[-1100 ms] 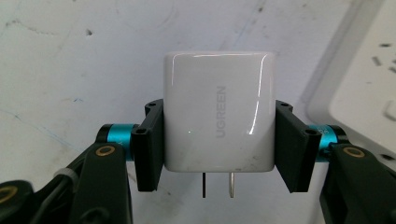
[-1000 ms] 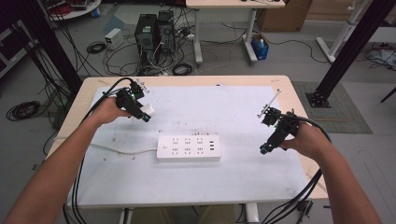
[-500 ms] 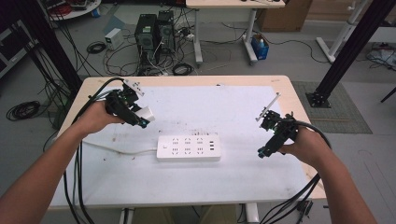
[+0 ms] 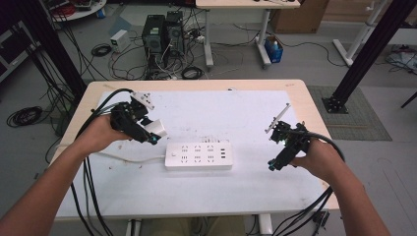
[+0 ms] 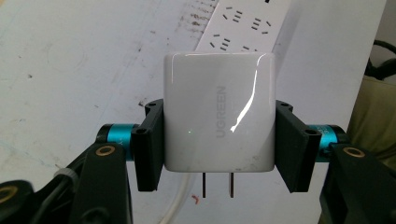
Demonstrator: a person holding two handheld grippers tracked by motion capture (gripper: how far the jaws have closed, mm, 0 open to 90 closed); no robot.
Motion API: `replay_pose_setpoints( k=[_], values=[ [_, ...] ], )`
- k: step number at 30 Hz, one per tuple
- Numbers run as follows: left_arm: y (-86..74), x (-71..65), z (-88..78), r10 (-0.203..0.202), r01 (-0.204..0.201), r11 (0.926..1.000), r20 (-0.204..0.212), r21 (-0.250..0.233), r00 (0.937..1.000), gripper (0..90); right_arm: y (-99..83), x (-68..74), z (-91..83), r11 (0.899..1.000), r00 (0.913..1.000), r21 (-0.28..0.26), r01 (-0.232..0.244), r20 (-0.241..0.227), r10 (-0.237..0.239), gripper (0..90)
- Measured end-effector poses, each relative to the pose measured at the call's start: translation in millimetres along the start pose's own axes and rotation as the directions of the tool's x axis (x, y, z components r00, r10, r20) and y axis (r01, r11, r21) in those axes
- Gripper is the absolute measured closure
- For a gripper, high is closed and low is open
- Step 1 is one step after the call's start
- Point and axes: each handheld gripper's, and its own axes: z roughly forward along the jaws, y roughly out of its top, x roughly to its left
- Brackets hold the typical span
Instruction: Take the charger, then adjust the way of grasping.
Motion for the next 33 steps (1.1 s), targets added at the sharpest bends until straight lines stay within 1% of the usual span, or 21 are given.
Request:
replay_pose_setpoints(
  k=[2, 4, 6, 7, 8, 13, 14, 15, 17, 18, 19, 21, 23, 24, 25, 26, 27, 28, 31, 32, 33],
  values=[
    [3.2, -3.4, -0.9, 0.022, -0.022, 0.9998, 0.004, 0.001, 0.9998, 42.6, 0.5, 0.8, -0.6, 1.000, 1.0000, 0.001, -0.007, -0.002, 0.007, 3.8],
    [5.6, -5.7, -1.1, 0.025, -0.025, 0.9997, 0.011, -0.009, 0.9996, 42.6, 1.7, 1.0, -2.3, 1.000, 0.9997, -0.013, -0.024, -0.006, 0.024, 3.8],
    [7.7, -6.5, -1.2, 0.034, -0.034, 0.9994, 0.010, -0.002, 0.9994, 42.6, 3.6, 1.2, -4.2, 0.999, 0.9993, -0.032, -0.037, -0.009, 0.036, 3.8],
    [8.7, -6.9, -1.0, 0.038, -0.038, 0.9993, 0.008, 0.001, 0.9993, 42.6, 4.3, 0.2, -4.9, 0.999, 0.9996, -0.032, -0.027, -0.012, 0.026, 3.8],
    [9.8, -7.5, -0.9, 0.040, -0.040, 0.9992, 0.011, 0.002, 0.9991, 42.6, 5.3, 1.3, -5.1, 0.998, 0.9989, -0.035, -0.044, -0.014, 0.044, 3.8],
    [13.5, -9.8, -1.6, 0.058, -0.058, 0.9982, 0.015, 0.010, 0.9982, 42.6, 6.2, 2.6, -5.0, 0.998, 0.9989, -0.038, -0.045, -0.013, 0.044, 3.8],
    [15.4, -11.8, -1.2, 0.065, -0.065, 0.9979, 0.017, 0.008, 0.9978, 42.6, 6.2, 3.5, -4.8, 0.997, 0.9982, -0.045, -0.058, -0.016, 0.058, 3.8],
    [16.2, -13.0, -0.8, 0.061, -0.061, 0.9982, 0.019, 0.001, 0.9980, 42.6, 5.8, 3.0, -4.8, 0.998, 0.9986, -0.045, -0.052, -0.013, 0.052, 3.8],
    [17.9, -13.2, -1.0, 0.088, -0.088, 0.9960, 0.024, 0.013, 0.9958, 42.6, 5.3, 3.9, -4.8, 0.996, 0.9976, -0.057, -0.066, -0.025, 0.065, 3.8],
    [18.4, -14.9, 0.3, 0.084, -0.084, 0.9964, 0.023, 0.003, 0.9962, 42.6, 4.8, 4.4, -4.8, 0.995, 0.9968, -0.058, -0.077, -0.027, 0.075, 3.8],
    [19.1, -16.0, 1.2, 0.095, -0.095, 0.9954, 0.025, 0.003, 0.9951, 42.6, 4.2, 3.8, -5.1, 0.996, 0.9974, -0.058, -0.069, -0.022, 0.068, 3.8],
    [20.7, -18.6, 2.8, 0.115, -0.115, 0.9934, 0.034, -0.004, 0.9928, 42.6, 3.0, 4.8, -5.3, 0.994, 0.9964, -0.070, -0.084, -0.020, 0.083, 3.8],
    [22.9, -19.9, 3.4, 0.144, -0.144, 0.9895, 0.039, 0.005, 0.9888, 42.6, 1.4, 4.9, -5.3, 0.992, 0.9955, -0.086, -0.091, -0.032, 0.089, 3.8],
    [23.6, -21.7, 4.8, 0.137, -0.136, 0.9906, 0.044, -0.011, 0.9896, 42.6, 0.9, 5.3, -5.0, 0.991, 0.9943, -0.090, -0.102, -0.040, 0.099, 3.8],
    [24.6, -21.6, 4.7, 0.155, -0.155, 0.9879, 0.047, 0.000, 0.9869, 42.6, 0.6, 5.2, -4.6, 0.990, 0.9937, -0.095, -0.107, -0.044, 0.103, 3.8],
    [25.3, -23.2, 5.9, 0.150, -0.150, 0.9887, 0.050, -0.010, 0.9874, 42.6, 0.3, 4.7, -4.3, 0.989, 0.9931, -0.098, -0.111, -0.048, 0.107, 3.8],
    [26.5, -22.9, 5.6, 0.169, -0.169, 0.9856, 0.052, 0.002, 0.9842, 42.6, 0.3, 4.9, -3.7, 0.986, 0.9911, -0.110, -0.126, -0.056, 0.120, 3.8],
    [27.1, -24.4, 6.8, 0.162, -0.162, 0.9868, 0.059, -0.010, 0.9851, 42.6, -0.1, 4.9, -3.2, 0.984, 0.9897, -0.115, -0.135, -0.064, 0.129, 3.8],
    [30.3, -25.1, 8.4, 0.204, -0.204, 0.9789, 0.069, -0.004, 0.9765, 42.6, -1.3, 5.6, -0.4, 0.980, 0.9863, -0.123, -0.156, -0.073, 0.148, 3.8],
    [31.1, -26.8, 10.1, 0.202, -0.202, 0.9794, 0.073, -0.013, 0.9766, 42.6, -2.0, 5.4, 0.9, 0.978, 0.9851, -0.129, -0.161, -0.081, 0.152, 3.8],
    [32.0, -28.2, 11.5, 0.212, -0.211, 0.9774, 0.077, -0.015, 0.9743, 42.6, -2.7, 4.8, 1.9, 0.976, 0.9830, -0.137, -0.169, -0.094, 0.157, 3.8]
  ],
)
